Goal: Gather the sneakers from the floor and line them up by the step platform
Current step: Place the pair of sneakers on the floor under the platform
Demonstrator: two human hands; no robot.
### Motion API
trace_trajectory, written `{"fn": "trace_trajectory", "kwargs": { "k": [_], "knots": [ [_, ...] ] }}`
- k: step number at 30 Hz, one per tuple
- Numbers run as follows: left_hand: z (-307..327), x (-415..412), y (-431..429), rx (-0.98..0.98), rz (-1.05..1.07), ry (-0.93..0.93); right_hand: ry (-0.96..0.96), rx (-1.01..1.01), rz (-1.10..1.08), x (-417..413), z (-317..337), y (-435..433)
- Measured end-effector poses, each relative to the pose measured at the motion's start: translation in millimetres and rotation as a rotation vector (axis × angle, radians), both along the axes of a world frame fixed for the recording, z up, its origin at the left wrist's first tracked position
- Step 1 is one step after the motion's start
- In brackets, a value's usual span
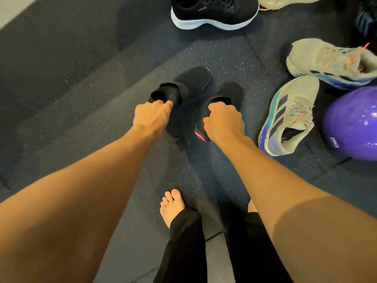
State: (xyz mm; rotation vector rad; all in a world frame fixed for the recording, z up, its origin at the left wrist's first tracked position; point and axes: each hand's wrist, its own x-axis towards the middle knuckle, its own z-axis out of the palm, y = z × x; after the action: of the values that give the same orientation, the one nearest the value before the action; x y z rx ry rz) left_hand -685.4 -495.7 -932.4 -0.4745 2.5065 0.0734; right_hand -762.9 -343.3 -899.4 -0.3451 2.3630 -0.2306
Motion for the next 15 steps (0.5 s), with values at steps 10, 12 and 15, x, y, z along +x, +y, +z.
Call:
{"fn": "trace_trajectory", "kwargs": {
  "k": [10,12,15],
  "knots": [
    [250,-73,78,0.205,0.103,-0.055,-0.044,-0.014,0.269,-69,228,28],
    [324,-93,84,0.211,0.118,-0.019,-0.041,-0.033,0.307,-85,300,37],
    [441,-117,97,0.169,0.056,0.102,0.026,-0.082,0.333,-111,421,54]
  ]
}}
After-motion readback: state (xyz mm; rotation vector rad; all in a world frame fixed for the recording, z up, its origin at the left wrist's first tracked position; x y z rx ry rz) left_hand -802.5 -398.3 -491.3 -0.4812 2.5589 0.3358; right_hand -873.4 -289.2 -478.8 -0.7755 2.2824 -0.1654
